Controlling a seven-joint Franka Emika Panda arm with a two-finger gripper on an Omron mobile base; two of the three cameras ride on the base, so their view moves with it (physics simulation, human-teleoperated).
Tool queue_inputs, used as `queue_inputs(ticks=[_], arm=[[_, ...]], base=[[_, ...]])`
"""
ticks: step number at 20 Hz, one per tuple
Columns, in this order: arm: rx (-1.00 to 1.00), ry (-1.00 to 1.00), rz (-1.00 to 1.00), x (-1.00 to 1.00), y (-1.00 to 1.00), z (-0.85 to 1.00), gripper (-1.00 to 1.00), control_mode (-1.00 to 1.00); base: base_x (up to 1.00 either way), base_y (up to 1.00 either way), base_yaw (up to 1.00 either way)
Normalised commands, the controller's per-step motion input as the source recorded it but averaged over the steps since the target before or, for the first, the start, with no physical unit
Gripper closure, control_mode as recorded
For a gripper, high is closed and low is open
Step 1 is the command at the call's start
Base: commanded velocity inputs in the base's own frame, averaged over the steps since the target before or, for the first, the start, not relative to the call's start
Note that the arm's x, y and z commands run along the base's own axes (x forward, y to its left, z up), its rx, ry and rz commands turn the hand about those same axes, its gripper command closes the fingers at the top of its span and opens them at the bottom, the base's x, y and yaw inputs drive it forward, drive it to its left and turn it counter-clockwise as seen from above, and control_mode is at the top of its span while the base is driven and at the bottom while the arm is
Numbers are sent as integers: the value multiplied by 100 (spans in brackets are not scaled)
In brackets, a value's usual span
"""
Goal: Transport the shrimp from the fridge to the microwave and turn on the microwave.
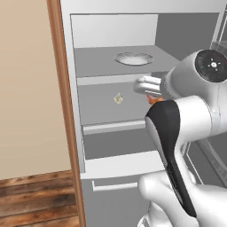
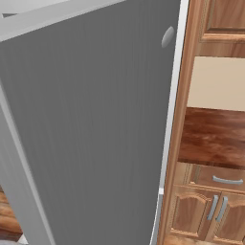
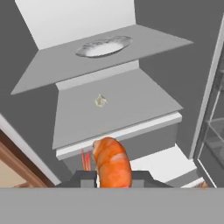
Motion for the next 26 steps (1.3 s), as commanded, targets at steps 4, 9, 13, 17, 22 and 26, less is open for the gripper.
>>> queue_inputs(ticks=[4, 9, 13, 17, 22, 26], arm=[[8, 0, -15, -35, 21, -13, 100, -100], [1, 0, -31, -6, 44, -20, 100, -100], [4, 0, -23, 1, 30, -16, 100, -100], [0, 0, -7, 8, 10, -13, 100, -100], [0, 0, -1, 2, 0, -2, 100, -100], [0, 0, 0, 0, 0, 0, 100, -100]], base=[[0, 0, 0], [0, 0, 0], [0, 0, 0], [0, 0, 0], [0, 0, 0], [0, 0, 0]])
